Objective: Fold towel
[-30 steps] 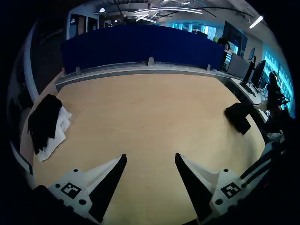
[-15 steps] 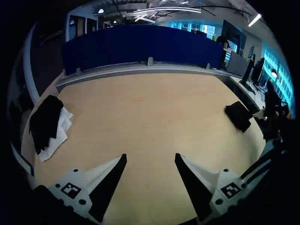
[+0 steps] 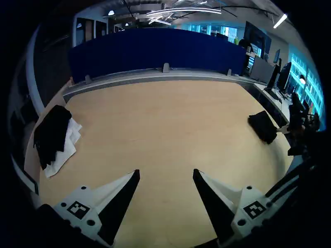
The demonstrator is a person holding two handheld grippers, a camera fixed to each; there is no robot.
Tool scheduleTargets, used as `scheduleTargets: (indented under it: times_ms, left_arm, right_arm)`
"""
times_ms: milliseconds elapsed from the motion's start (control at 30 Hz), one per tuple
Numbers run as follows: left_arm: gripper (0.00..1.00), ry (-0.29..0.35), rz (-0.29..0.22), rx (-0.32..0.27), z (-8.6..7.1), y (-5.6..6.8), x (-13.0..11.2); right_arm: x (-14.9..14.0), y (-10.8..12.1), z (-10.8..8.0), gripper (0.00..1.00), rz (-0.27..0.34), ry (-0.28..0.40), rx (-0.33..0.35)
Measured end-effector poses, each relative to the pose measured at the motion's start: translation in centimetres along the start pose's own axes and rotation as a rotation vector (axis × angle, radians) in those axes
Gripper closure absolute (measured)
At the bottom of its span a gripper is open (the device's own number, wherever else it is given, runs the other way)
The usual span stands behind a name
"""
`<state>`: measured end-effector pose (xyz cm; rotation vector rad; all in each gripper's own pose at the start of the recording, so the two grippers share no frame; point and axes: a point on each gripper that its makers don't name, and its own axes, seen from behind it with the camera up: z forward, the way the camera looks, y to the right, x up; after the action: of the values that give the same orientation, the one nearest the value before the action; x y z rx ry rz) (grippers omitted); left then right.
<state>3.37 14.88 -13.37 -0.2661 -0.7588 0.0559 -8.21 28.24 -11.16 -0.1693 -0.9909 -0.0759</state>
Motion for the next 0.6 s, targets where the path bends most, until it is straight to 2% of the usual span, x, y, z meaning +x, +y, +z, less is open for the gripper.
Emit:
scheduleTargets:
  times_ms: [67, 167, 267, 367, 467, 533, 600]
  left_arm:
    - [0.05, 0.0, 0.0, 0.0, -0.1, 0.0, 0.0]
    - [0.05, 0.001, -0.001, -0.001, -0.1, 0.0, 0.0]
    - [0.04, 0.003, -0.002, -0.003, -0.1, 0.0, 0.1]
    - [0.05, 0.004, -0.001, -0.006, -0.1, 0.1, 0.2]
    - [0.05, 0.005, 0.002, -0.01, -0.2, 0.2, 0.3]
    - [0.05, 0.006, 0.003, -0.012, -0.2, 0.3, 0.4]
    - [0.05, 0.007, 0.004, -0.014, -0.1, 0.4, 0.4]
  right_arm:
    - [-0.3, 0.1, -0.1, 0.79, -0.011, -0.003, -0.009]
    - [-0.8, 0.0, -0.3, 0.64, -0.021, -0.009, -0.013]
    - [-1.3, -0.3, -0.5, 0.55, -0.022, -0.011, -0.003]
    - [-1.4, -0.5, -0.8, 0.3, -0.018, -0.002, 0.0]
    - [-1.2, -0.5, -1.0, 0.12, -0.016, 0.012, 0.002]
    - [-1.0, -0.7, -1.2, 0.04, -0.015, 0.022, 0.005]
    - [-0.8, -0.8, -1.4, 0.03, -0.015, 0.032, 0.009]
